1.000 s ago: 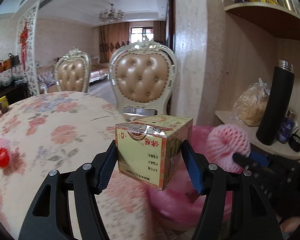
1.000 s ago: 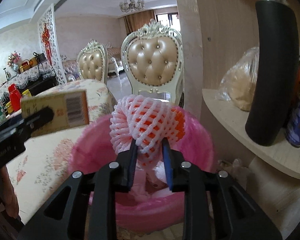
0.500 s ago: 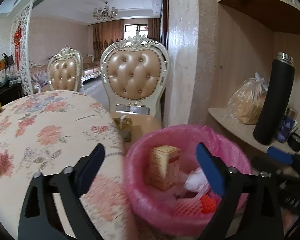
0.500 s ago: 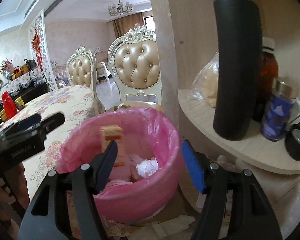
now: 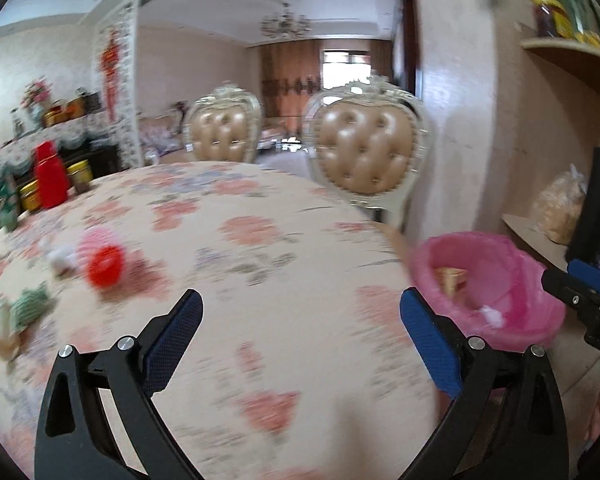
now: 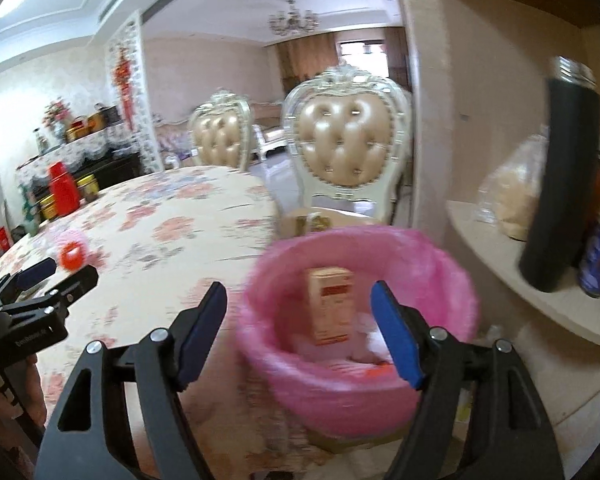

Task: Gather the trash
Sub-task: 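Move both open tools back over the table items, then grasp the white printed tissue pack with the left tool while the right tool grasps a red foam net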

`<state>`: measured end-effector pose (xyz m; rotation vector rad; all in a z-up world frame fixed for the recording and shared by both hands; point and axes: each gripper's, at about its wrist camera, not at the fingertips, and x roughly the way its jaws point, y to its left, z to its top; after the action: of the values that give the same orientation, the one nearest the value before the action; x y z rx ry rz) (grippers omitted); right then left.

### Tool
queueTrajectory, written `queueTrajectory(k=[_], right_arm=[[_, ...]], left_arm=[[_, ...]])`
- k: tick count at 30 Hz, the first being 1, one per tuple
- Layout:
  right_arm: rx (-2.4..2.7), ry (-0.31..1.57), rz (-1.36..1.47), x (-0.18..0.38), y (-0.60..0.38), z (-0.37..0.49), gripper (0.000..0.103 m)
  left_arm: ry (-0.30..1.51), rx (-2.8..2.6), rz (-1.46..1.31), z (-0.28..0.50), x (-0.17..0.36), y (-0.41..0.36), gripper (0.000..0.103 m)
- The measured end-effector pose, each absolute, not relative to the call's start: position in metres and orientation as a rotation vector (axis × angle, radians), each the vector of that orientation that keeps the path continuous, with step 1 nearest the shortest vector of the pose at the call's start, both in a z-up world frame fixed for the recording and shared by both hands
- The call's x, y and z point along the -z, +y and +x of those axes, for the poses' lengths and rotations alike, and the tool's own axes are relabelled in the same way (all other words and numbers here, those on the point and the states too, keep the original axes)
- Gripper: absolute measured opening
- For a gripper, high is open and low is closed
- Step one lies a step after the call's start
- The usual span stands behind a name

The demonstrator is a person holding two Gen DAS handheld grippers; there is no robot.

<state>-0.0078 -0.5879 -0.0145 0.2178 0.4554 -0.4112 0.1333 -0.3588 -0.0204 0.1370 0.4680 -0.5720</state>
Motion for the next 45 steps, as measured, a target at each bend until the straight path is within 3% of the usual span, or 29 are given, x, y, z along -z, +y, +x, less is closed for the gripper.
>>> queueTrajectory(k=[23, 38, 45], right_arm=[[-0.036, 0.563, 0.043, 0.019, -0.348, 0.129, 0.072], [-0.166, 0.601, 0.002, 0.021, -0.288, 0.238, 0.072], [-0.134, 0.636, -0.032, 0.028, -0.287, 0.288, 0.072]], left_arm=[[0.539, 0.033, 0.051, 0.212, 0.027, -0.083, 0.093], [0.644, -0.061, -0.005, 0.284, 0.048, -0.049, 0.093], [0.759, 0.0, -0.07, 0.309, 0.062, -0.044, 0.072]])
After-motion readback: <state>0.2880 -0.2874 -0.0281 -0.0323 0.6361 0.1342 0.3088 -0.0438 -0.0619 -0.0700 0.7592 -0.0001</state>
